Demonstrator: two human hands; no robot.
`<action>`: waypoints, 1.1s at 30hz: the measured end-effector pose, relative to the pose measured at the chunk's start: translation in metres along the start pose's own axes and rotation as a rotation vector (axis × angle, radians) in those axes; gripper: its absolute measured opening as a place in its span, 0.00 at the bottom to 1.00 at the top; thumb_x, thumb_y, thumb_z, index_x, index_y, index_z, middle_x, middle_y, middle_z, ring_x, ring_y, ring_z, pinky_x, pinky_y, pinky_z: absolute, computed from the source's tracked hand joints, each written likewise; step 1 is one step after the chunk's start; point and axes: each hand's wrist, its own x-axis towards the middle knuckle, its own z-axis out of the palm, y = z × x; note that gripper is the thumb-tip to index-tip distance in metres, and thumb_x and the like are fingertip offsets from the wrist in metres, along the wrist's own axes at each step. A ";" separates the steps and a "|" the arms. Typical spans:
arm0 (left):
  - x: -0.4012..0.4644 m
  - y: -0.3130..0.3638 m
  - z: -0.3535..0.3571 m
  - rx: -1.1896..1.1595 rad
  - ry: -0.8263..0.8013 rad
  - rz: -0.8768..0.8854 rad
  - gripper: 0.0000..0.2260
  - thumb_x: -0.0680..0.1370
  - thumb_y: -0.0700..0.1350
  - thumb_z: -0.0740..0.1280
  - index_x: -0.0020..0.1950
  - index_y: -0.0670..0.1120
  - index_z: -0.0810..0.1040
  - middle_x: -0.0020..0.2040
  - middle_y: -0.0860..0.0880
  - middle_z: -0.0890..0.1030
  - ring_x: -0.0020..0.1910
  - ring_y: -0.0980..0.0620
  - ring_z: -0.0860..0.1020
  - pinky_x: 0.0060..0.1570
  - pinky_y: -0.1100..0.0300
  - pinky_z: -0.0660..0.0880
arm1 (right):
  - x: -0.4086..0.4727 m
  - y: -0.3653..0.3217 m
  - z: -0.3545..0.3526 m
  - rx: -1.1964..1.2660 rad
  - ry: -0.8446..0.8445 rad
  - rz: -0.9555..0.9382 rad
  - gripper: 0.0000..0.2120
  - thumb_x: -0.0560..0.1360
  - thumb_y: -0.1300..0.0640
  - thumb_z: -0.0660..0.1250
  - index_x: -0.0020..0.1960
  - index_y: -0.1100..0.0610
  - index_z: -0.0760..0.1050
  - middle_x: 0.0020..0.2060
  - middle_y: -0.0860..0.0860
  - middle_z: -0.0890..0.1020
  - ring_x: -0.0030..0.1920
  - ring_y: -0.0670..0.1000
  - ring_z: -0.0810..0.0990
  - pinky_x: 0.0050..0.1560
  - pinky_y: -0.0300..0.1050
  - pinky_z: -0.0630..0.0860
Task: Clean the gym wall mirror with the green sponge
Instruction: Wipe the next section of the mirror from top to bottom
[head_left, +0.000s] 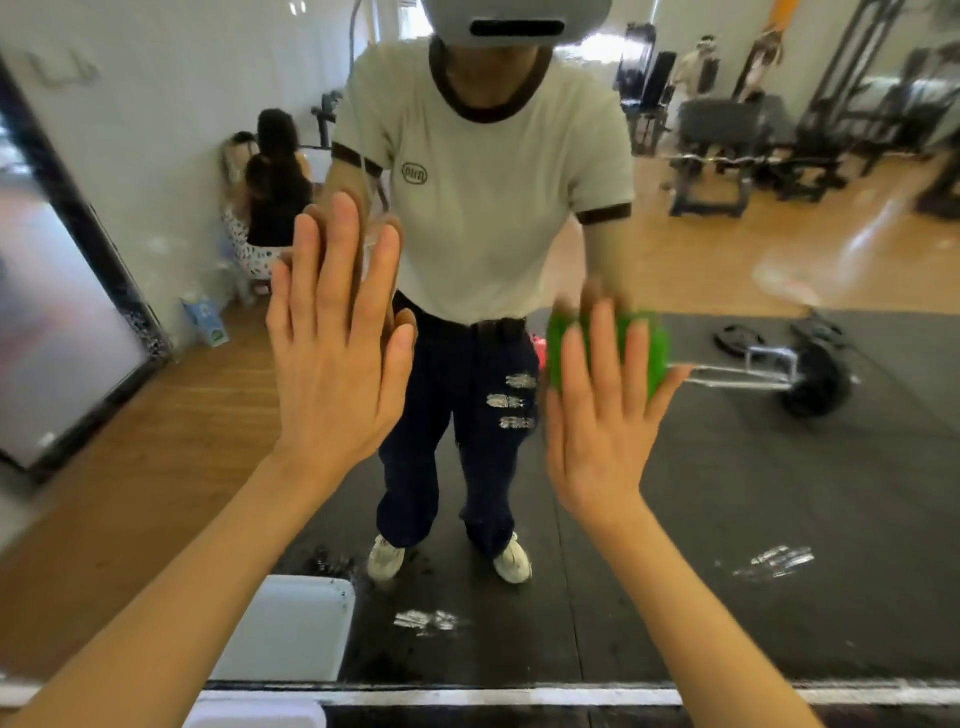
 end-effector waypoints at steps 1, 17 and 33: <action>0.000 0.000 0.000 0.001 0.002 0.003 0.24 0.85 0.47 0.55 0.79 0.42 0.56 0.78 0.38 0.52 0.80 0.55 0.37 0.79 0.52 0.39 | -0.034 0.000 0.000 -0.033 -0.072 -0.043 0.28 0.87 0.56 0.51 0.83 0.53 0.43 0.82 0.49 0.43 0.81 0.52 0.42 0.78 0.58 0.35; 0.001 -0.004 -0.006 -0.080 -0.004 0.038 0.24 0.85 0.46 0.55 0.80 0.41 0.56 0.78 0.37 0.53 0.80 0.55 0.37 0.79 0.50 0.40 | -0.048 -0.041 0.017 -0.068 -0.090 -0.012 0.27 0.87 0.54 0.49 0.82 0.55 0.42 0.82 0.49 0.43 0.81 0.52 0.42 0.79 0.57 0.35; 0.001 -0.005 -0.010 -0.110 -0.020 0.059 0.26 0.84 0.44 0.59 0.81 0.41 0.56 0.78 0.38 0.51 0.79 0.56 0.37 0.79 0.50 0.40 | -0.065 -0.088 0.031 -0.052 -0.106 0.163 0.27 0.88 0.53 0.47 0.82 0.54 0.41 0.82 0.48 0.42 0.81 0.52 0.42 0.79 0.57 0.36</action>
